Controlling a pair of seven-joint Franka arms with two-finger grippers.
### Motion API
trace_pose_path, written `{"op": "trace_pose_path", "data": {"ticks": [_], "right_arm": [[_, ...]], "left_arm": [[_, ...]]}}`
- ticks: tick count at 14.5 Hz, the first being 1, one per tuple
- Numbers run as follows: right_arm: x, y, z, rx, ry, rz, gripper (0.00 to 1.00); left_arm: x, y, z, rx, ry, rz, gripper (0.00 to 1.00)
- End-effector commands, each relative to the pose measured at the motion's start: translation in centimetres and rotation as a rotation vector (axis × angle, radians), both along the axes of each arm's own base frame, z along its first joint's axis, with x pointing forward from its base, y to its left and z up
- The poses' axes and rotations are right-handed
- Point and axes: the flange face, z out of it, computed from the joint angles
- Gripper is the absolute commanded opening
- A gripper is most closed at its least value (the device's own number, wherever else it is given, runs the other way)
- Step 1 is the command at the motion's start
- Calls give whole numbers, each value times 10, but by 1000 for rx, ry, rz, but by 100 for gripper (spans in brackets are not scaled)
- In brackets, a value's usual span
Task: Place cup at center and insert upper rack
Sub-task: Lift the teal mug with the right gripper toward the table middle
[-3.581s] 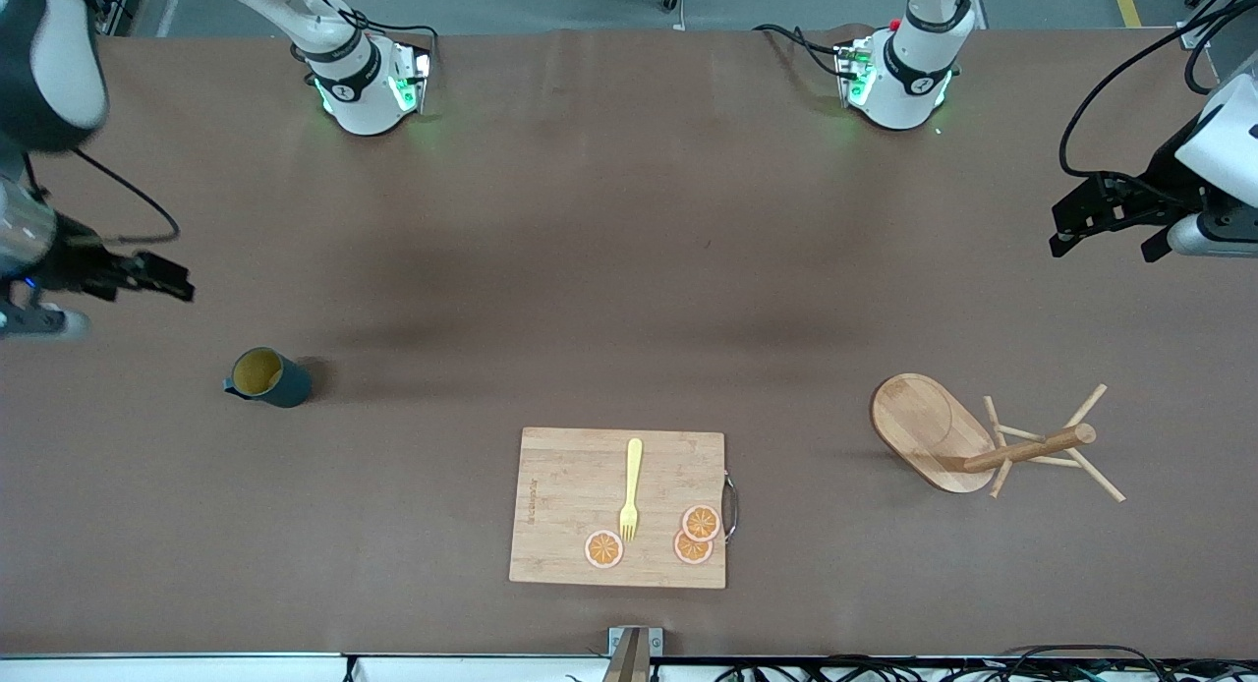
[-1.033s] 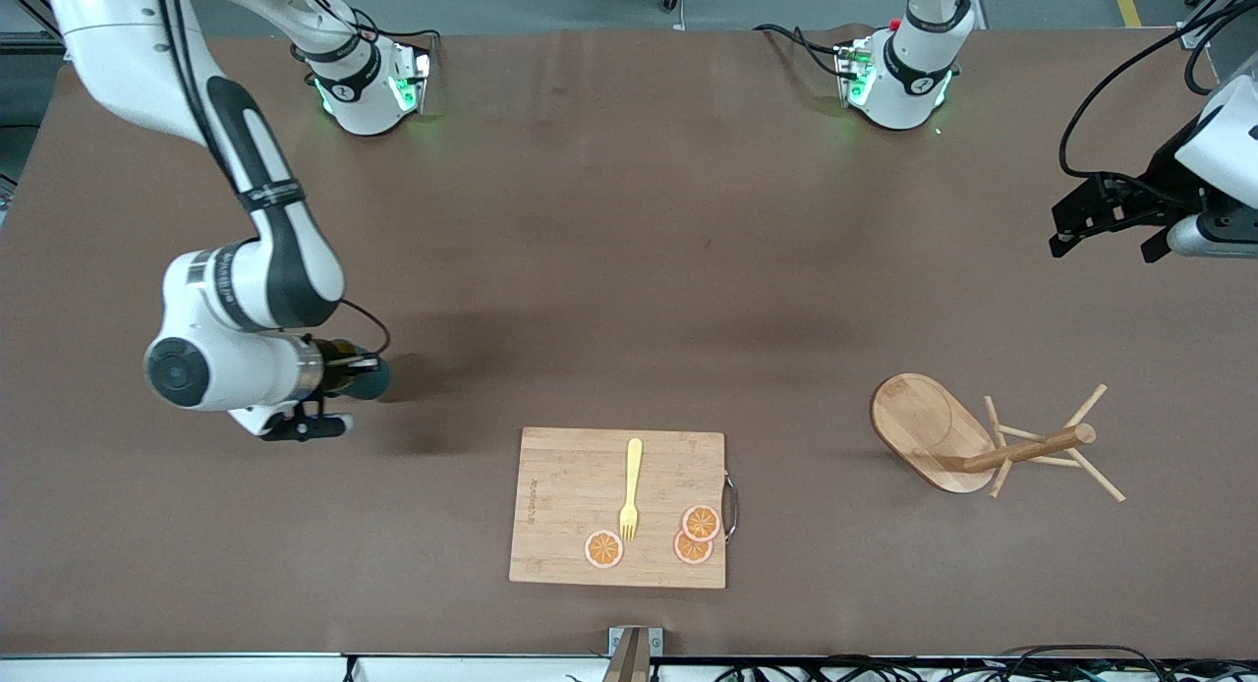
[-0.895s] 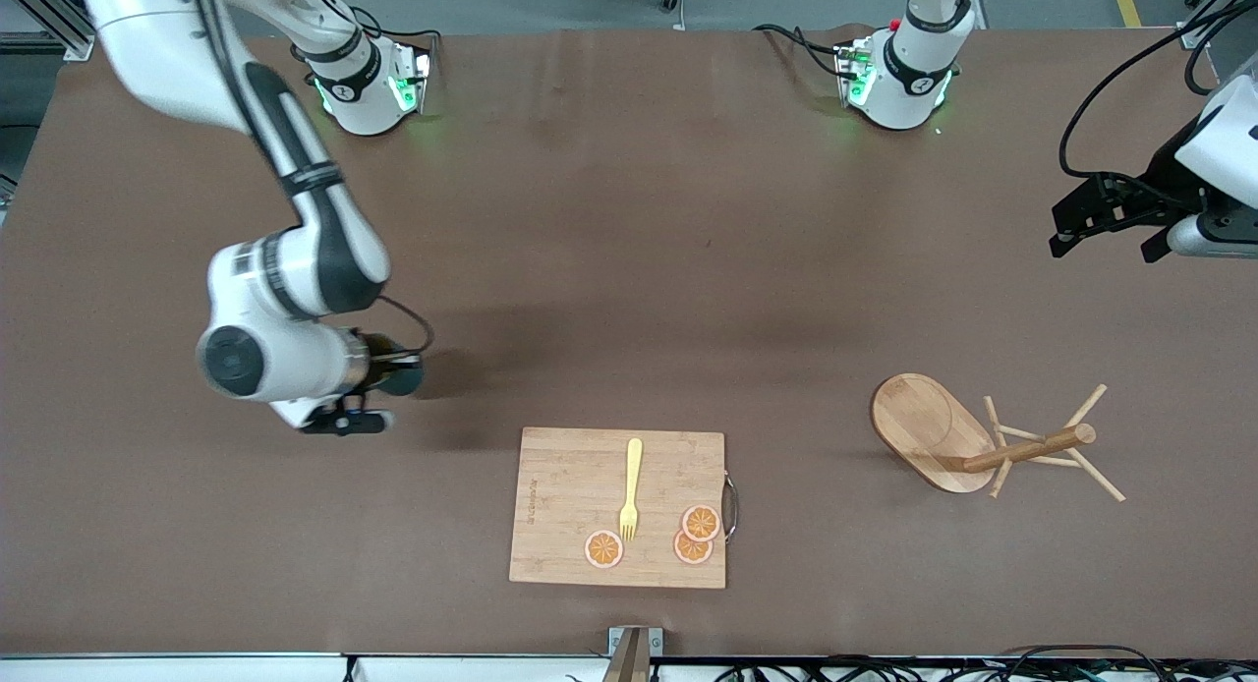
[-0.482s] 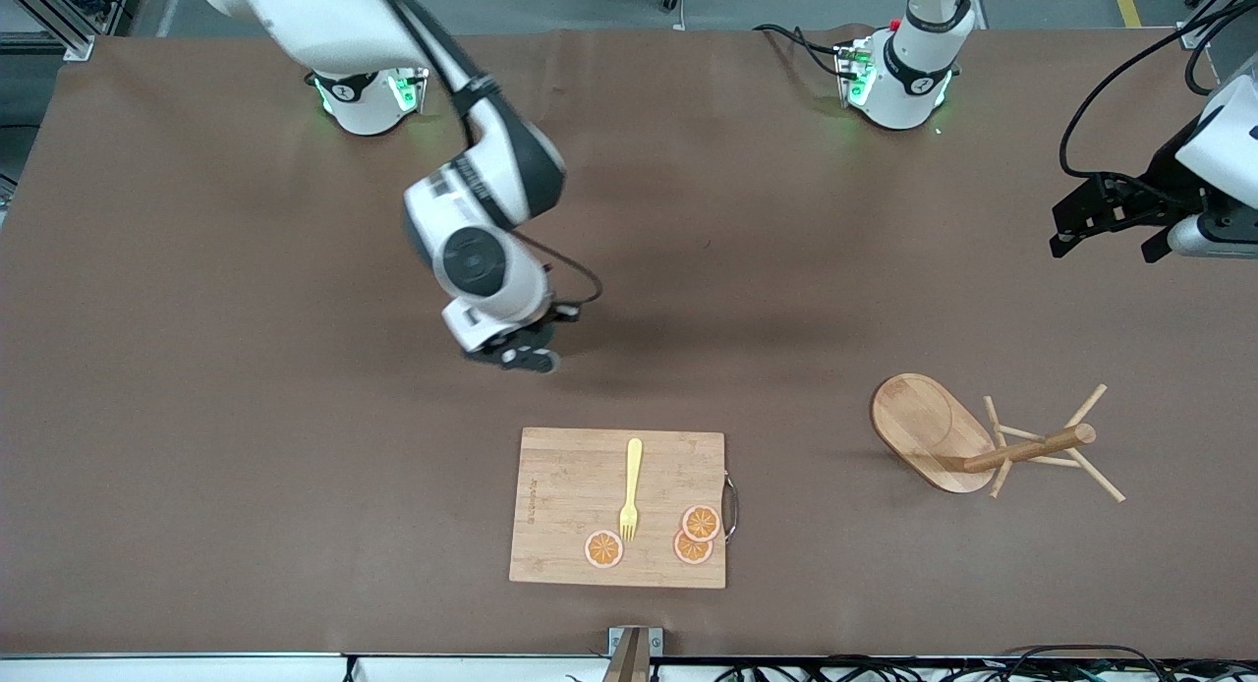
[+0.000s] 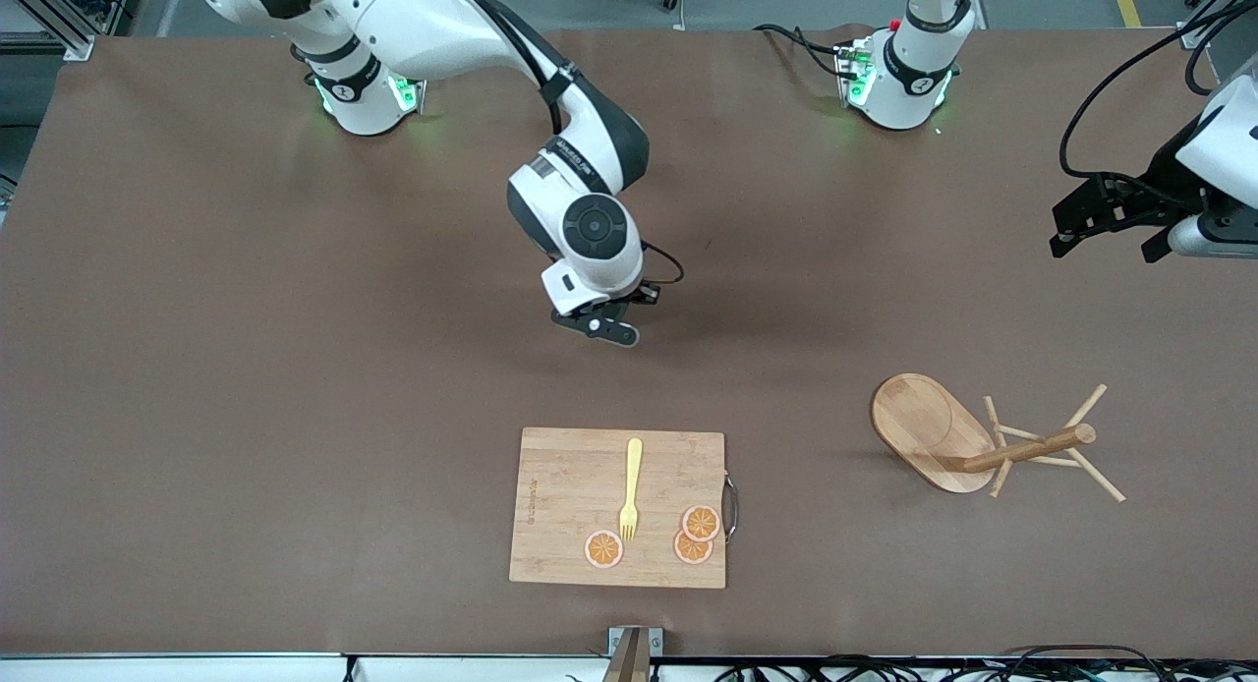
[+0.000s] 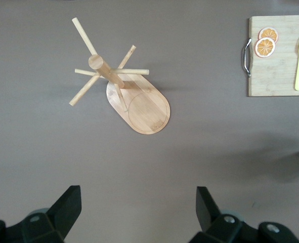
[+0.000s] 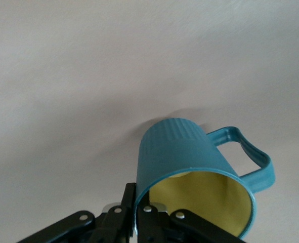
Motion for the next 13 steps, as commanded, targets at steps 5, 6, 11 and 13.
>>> {"op": "trace_pose_path", "data": {"ticks": [5,6,11,13], "right_arm": [[-28,52,-16,69,-34,-140,0],[-28,55,-21,72,-37,-150,0],[-36,70,-28,78,-41,-229,2],[-36,70,-28,76,-40,-240,8]], "left_arm": [[0,1,4,-5,6,12,100],[0,1,4,-5,6,10,100],[1,1,2,-5,9,12,100],[0,0,3,-3,8,4,100]]}}
